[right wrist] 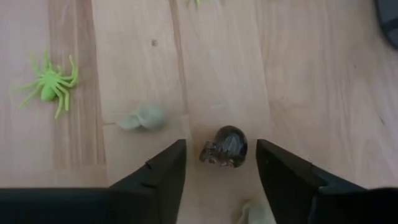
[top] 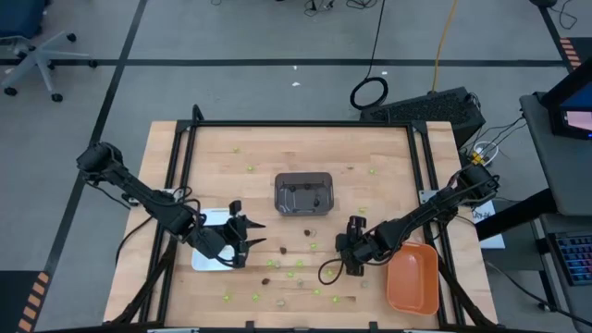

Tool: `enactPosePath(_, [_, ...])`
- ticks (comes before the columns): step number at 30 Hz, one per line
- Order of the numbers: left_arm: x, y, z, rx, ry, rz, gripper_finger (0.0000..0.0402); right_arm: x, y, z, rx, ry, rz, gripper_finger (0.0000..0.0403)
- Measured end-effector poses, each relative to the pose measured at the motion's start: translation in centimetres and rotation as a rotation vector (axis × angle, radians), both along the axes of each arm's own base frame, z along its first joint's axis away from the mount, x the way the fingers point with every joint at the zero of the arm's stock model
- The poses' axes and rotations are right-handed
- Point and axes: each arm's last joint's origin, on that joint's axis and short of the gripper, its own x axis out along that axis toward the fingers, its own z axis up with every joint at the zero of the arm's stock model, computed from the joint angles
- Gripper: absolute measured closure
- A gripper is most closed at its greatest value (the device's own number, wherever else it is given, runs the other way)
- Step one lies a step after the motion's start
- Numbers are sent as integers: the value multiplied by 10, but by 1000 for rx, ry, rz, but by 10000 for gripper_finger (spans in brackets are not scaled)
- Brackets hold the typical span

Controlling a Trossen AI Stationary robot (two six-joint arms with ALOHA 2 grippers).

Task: Sort Halloween decoration
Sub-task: Put the black skull toy into the black bin

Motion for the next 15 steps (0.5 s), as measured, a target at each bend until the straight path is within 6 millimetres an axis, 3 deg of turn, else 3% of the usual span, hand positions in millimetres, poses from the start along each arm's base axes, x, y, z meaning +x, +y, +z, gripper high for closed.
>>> enactPosePath(9, [0,0,0,-1,-2,8,242,0,0,0,-20,4,38,340])
enactPosePath(15, [0,0,0,-1,-1,9,242,1,0,0,-29,-4,59,346])
